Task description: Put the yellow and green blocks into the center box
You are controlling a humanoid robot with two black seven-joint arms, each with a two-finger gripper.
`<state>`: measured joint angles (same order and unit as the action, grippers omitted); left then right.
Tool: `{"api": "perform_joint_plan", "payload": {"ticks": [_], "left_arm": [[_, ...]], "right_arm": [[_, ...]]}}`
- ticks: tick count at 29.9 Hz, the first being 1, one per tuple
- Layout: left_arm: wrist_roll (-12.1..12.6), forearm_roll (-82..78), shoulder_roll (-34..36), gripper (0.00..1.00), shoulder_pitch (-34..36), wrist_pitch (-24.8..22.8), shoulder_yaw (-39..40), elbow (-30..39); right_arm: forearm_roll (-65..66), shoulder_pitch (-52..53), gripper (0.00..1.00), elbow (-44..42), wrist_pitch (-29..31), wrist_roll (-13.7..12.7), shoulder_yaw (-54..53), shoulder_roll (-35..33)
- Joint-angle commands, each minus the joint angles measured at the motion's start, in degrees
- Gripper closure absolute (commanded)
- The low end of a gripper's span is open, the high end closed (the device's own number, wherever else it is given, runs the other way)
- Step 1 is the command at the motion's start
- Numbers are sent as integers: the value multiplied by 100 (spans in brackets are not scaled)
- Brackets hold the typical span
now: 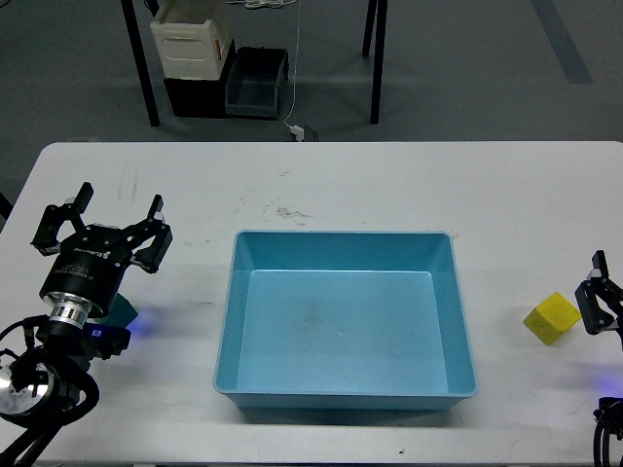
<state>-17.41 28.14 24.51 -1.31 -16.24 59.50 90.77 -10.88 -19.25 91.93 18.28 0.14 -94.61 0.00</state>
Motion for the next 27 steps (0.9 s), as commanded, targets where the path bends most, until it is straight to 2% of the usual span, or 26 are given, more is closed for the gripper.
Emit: {"api": "perform_joint_plan", "payload": {"ticks": [1,8,12,18,21,24,26,27], "left_arm": [[1,-11,10,0,0,15,-8,-51],[10,-2,19,0,0,-11,-17,-95],[1,-2,19,0,0,-11,-9,-103],[1,-11,10,0,8,-2,0,-130],[1,-11,19,0,8,-2,-9,-200],[1,-11,10,0,8,-2,0,-235],[1,-11,10,0,8,-2,0,-235],[1,-11,10,0,8,-2,0,-235]], "right_arm": [[24,0,0,-17,9,3,-49,0],[366,166,0,-306,9,73,-462,-79],[1656,720,0,-666,9,188,-585,-789],[3300,1598,0,-905,-219,188,-603,-1950],[4826,2178,0,-913,-553,188,-533,-2416],[6549,2486,0,-905,-458,205,-463,-2864],[7605,2618,0,-887,-335,336,-130,-3268],[8036,2706,0,-878,-256,485,150,-3522]]}}
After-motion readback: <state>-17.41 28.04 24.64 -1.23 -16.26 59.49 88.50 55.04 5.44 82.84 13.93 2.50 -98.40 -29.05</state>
